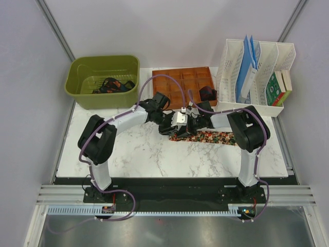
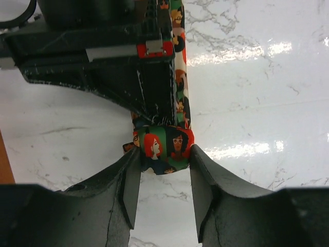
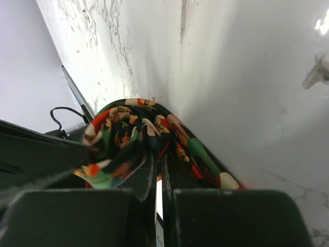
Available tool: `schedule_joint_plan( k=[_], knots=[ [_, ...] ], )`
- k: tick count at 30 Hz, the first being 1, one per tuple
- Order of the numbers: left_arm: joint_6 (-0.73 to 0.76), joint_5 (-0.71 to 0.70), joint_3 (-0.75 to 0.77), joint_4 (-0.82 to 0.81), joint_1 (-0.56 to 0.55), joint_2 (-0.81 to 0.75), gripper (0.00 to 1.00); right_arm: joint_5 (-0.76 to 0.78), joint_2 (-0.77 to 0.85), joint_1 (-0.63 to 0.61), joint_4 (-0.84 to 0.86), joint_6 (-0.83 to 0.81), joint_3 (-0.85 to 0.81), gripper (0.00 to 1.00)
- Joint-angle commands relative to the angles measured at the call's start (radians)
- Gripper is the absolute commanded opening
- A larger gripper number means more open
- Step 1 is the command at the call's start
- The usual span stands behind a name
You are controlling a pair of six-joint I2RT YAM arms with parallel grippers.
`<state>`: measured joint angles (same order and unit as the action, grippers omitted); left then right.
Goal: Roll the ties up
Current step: Roll the tie at the center of the board.
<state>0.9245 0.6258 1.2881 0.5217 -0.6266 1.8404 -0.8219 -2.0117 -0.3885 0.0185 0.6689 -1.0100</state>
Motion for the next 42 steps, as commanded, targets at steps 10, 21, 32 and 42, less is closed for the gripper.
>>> schedule_joint_plan(
  k=[10,21,32,42],
  knots=[
    [-0.046,-0.063,0.082,-0.020,-0.084,0.161,0.44,0.084,-0.042,-0.016,-0.026,-0.026,0.013,0.00],
    [-0.062,-0.158,0.108,0.011,-0.113,0.220,0.46,-0.010,-0.038,-0.012,0.087,0.023,0.031,0.07],
    [-0.069,-0.230,0.169,0.081,-0.139,0.289,0.42,0.000,0.021,0.019,0.026,0.044,0.024,0.24],
    [-0.093,-0.230,0.217,0.106,-0.163,0.333,0.40,-0.013,0.036,0.057,-0.061,-0.040,0.028,0.23]
  ],
)
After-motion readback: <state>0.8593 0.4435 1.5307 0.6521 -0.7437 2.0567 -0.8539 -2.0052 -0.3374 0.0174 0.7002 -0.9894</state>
